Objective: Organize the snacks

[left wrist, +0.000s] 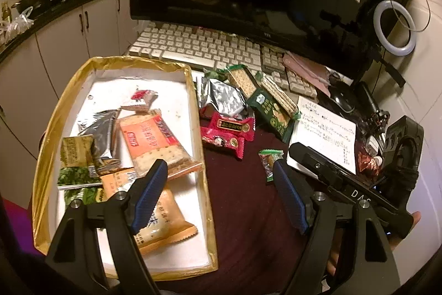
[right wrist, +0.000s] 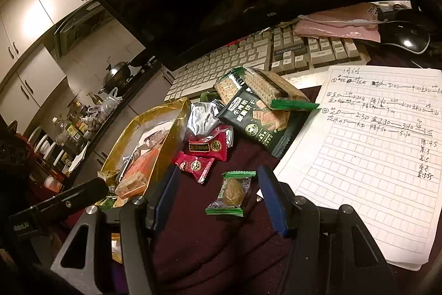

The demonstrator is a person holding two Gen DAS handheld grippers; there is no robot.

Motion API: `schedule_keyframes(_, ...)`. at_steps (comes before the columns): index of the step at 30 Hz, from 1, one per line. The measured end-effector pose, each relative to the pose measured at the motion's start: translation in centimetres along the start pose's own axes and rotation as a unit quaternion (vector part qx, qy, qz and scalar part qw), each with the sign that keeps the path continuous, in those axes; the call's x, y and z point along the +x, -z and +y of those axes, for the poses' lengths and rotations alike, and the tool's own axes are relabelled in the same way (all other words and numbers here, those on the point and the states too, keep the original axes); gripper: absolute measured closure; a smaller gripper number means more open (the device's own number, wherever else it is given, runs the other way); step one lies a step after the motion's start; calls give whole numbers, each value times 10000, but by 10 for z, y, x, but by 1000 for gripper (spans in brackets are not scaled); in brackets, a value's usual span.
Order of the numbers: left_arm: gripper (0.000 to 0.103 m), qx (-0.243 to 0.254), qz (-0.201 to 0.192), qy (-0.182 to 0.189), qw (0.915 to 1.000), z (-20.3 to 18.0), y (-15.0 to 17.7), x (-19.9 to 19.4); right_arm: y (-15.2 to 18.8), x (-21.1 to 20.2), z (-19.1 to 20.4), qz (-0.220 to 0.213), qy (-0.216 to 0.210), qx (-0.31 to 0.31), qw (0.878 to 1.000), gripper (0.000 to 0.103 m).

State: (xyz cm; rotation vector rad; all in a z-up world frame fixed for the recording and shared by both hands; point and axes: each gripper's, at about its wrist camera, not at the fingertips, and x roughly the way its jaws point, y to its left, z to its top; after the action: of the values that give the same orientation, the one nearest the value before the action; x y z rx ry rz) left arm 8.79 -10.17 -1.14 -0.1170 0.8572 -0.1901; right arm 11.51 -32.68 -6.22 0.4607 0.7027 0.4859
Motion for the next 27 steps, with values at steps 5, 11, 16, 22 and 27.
schedule_keyframes(5,24,135,66,22,9999,-15,-4,6,0,1,0,50,14,36,10000,44)
schedule_keyframes(11,24,194,171,-56,9997,-23,-5,14,0,1,-6,95,-3,222,9997,44)
schedule_keyframes(16,24,180,235,-121,9995,-26,-9,19,0,-2,-9,56,-85,348,9993,44)
schedule_keyframes(22,24,138,310,-186,9993,-26,-13,25,-1,-9,-12,-125,48,400,9991,44)
schedule_keyframes(27,24,29,350,-155,9993,-22,-16,26,-2,-12,-23,-219,32,662,9976,44)
